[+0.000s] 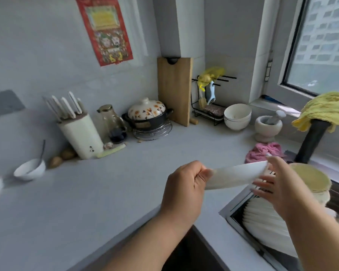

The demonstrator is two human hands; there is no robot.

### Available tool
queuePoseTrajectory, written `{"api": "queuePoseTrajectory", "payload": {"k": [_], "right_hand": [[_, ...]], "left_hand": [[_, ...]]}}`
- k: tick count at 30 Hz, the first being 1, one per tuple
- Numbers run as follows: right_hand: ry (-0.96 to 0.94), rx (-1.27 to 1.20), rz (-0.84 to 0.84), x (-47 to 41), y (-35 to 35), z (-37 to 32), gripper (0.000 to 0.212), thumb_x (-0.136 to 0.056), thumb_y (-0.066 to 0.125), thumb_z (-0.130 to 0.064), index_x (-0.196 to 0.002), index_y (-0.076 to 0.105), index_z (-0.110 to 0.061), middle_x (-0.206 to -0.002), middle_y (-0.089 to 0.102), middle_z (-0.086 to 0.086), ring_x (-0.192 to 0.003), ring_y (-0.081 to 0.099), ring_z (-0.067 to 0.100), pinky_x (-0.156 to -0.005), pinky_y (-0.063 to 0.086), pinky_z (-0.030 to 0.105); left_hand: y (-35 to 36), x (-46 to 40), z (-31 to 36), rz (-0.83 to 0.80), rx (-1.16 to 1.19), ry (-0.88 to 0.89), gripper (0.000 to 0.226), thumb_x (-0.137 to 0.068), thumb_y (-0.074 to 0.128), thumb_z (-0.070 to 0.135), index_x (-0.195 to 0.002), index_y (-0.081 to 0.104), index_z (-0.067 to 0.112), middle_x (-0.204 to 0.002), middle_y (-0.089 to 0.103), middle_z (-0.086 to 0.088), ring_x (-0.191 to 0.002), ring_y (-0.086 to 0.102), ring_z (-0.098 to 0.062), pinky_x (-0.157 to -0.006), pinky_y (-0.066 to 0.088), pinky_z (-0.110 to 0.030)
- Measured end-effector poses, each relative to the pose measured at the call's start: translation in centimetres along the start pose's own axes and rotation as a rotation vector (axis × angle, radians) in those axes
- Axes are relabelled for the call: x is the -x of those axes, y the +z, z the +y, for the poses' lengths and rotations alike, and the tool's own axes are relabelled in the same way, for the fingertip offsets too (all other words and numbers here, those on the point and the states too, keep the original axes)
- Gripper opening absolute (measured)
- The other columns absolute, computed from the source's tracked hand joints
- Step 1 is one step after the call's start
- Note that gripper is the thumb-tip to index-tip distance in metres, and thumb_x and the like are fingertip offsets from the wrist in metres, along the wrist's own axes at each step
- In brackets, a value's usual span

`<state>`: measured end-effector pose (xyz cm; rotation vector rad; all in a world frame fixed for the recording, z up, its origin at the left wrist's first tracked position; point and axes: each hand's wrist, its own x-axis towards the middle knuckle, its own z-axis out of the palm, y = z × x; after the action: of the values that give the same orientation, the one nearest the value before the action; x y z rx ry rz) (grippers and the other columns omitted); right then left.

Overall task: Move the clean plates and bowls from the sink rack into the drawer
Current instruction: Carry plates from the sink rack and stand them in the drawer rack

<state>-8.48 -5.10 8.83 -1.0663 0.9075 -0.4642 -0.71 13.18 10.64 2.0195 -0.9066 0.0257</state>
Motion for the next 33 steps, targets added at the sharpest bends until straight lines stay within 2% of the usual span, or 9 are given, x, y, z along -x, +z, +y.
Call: {"api": "queuePoseTrajectory", "payload": {"k": [5, 8, 11, 13, 19, 23, 27, 30, 33], "right_hand": [[0.297, -0.066, -0.387, 5.7, 6.4, 2.9, 0.035, -0.091, 0.05, -0.028, -0.12, 0.045, -0.009, -0.095, 0.058, 0.033, -0.072, 0.065, 0.039, -0.057, 0.06, 0.039], [0.394, -0.039, -0.54, 9.8, 11.0, 5.7, 0.026, -0.091, 0.049, -0.023, -0.112, 0.049, -0.007, -0.084, 0.061, 0.029, -0.068, 0.064, 0.037, -0.049, 0.059, 0.036], [0.438, 0.041, -0.665, 14.3, 16.0, 9.2, 0.028, -0.09, 0.049, -0.021, -0.112, 0.051, -0.004, -0.073, 0.063, 0.024, -0.056, 0.065, 0.035, -0.049, 0.059, 0.036], [0.433, 0.09, -0.716, 17.5, 19.3, 11.4, 0.031, -0.089, 0.048, -0.02, -0.117, 0.05, -0.005, -0.08, 0.059, 0.027, -0.059, 0.063, 0.036, -0.047, 0.058, 0.037], [0.371, 0.247, -0.874, 28.9, 28.0, 17.8, 0.027, -0.088, 0.045, -0.014, -0.114, 0.047, -0.005, -0.099, 0.05, 0.029, -0.071, 0.058, 0.038, -0.058, 0.057, 0.042], [0.33, 0.337, -0.963, 35.8, 31.4, 22.2, 0.019, -0.087, 0.044, -0.01, -0.105, 0.048, -0.005, -0.086, 0.052, 0.028, -0.068, 0.057, 0.038, -0.064, 0.052, 0.045], [0.329, 0.415, -1.024, 40.6, 33.6, 26.0, 0.029, -0.085, 0.046, -0.011, -0.114, 0.049, -0.006, -0.082, 0.056, 0.027, -0.067, 0.059, 0.037, -0.062, 0.054, 0.044], [0.335, 0.485, -1.058, 42.8, 35.2, 28.5, 0.028, -0.086, 0.048, -0.013, -0.113, 0.05, -0.006, -0.08, 0.056, 0.025, -0.067, 0.059, 0.037, -0.066, 0.055, 0.045], [0.352, 0.555, -1.105, 44.5, 37.0, 30.8, 0.028, -0.087, 0.048, -0.014, -0.113, 0.052, -0.006, -0.078, 0.057, 0.024, -0.066, 0.06, 0.036, -0.067, 0.056, 0.045]], "left_hand": [[-6.6, 7.1, -3.6, 0.163, -0.138, -0.043, 0.024, -0.097, 0.052, 0.031, -0.084, 0.065, 0.016, -0.084, 0.057, 0.011, -0.078, 0.051, -0.006, -0.063, 0.035, -0.004], [-11.1, 12.8, -6.2, 0.278, -0.187, -0.107, 0.03, -0.092, 0.049, 0.039, -0.083, 0.067, 0.016, -0.085, 0.059, 0.009, -0.079, 0.053, -0.007, -0.066, 0.036, -0.004], [-16.0, 18.8, -8.2, 0.397, -0.177, -0.181, 0.036, -0.085, 0.041, 0.051, -0.082, 0.064, 0.023, -0.082, 0.062, 0.01, -0.079, 0.055, -0.006, -0.068, 0.038, -0.005], [-19.4, 22.8, -9.2, 0.47, -0.2, -0.201, 0.027, -0.085, 0.043, 0.049, -0.09, 0.058, 0.027, -0.081, 0.061, 0.012, -0.08, 0.055, -0.003, -0.069, 0.037, -0.004], [-27.9, 35.7, -11.8, 0.612, -0.263, -0.37, 0.01, -0.091, 0.063, 0.02, -0.084, 0.07, 0.018, -0.078, 0.061, 0.021, -0.079, 0.056, 0.006, -0.069, 0.04, -0.006], [-31.6, 43.5, -13.0, 0.655, -0.242, -0.493, 0.009, -0.091, 0.063, 0.024, -0.083, 0.068, 0.026, -0.08, 0.066, 0.016, -0.078, 0.058, 0.002, -0.071, 0.047, -0.021], [-33.7, 49.4, -13.4, 0.706, -0.16, -0.643, 0.013, -0.09, 0.065, 0.023, -0.08, 0.065, 0.033, -0.081, 0.066, 0.016, -0.077, 0.058, 0.004, -0.07, 0.043, -0.019], [-34.8, 52.8, -14.4, 0.806, -0.094, -0.752, 0.017, -0.084, 0.061, 0.046, -0.082, 0.066, 0.03, -0.081, 0.068, 0.012, -0.082, 0.063, -0.011, -0.073, 0.047, -0.032], [-36.4, 55.3, -16.1, 0.913, -0.147, -0.876, 0.008, -0.09, 0.059, 0.036, -0.086, 0.064, 0.031, -0.085, 0.069, 0.012, -0.087, 0.063, -0.008, -0.075, 0.047, -0.026]]}}
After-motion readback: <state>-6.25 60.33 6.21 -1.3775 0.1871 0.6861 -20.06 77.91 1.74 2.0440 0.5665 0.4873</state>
